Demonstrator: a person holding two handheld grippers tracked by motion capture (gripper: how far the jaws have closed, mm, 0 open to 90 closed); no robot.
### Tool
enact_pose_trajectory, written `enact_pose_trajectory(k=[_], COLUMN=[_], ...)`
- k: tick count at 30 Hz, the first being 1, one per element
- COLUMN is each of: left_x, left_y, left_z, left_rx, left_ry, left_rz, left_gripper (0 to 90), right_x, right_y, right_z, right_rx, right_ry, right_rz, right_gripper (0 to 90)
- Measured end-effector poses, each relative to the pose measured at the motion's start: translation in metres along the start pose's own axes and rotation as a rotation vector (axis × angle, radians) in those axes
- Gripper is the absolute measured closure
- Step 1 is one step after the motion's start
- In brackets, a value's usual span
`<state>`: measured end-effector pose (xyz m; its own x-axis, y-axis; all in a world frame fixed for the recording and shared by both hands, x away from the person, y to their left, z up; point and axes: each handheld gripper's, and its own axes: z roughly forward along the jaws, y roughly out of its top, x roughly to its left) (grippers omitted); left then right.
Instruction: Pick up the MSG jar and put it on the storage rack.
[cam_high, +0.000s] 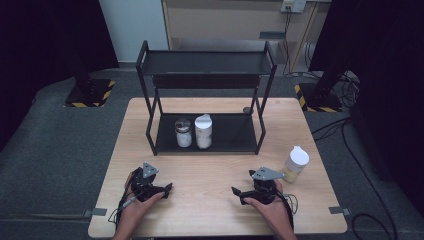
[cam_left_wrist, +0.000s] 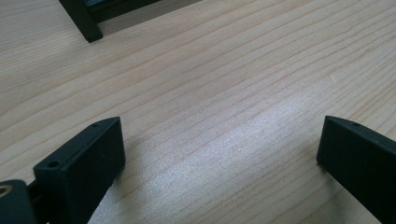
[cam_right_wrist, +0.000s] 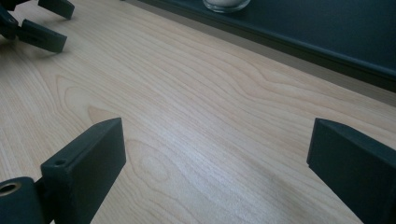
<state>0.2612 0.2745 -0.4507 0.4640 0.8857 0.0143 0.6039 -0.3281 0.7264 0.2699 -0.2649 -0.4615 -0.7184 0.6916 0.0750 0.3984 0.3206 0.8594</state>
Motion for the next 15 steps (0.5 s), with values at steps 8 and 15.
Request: enact_pose_trajectory(k=[8, 15], left_x=[-0.001, -0.003], left_y=[0.000, -0.001], left_z=[0.000, -0.001], left_rx=[0.000, 0.000], left_ry=[0.002, 0.007], left_rz=[-0.002, -0.006], left_gripper=[0.0, 0.0], right_x=[-0.002, 0.000], right_y=[0.002, -0.003], right_z=[-0.006, -0.012], right_rx=[0.021, 0.030], right_ry=[-0.007, -0.005], right_rz=[-0.008, -0.018], right_gripper=[5.0, 4.9])
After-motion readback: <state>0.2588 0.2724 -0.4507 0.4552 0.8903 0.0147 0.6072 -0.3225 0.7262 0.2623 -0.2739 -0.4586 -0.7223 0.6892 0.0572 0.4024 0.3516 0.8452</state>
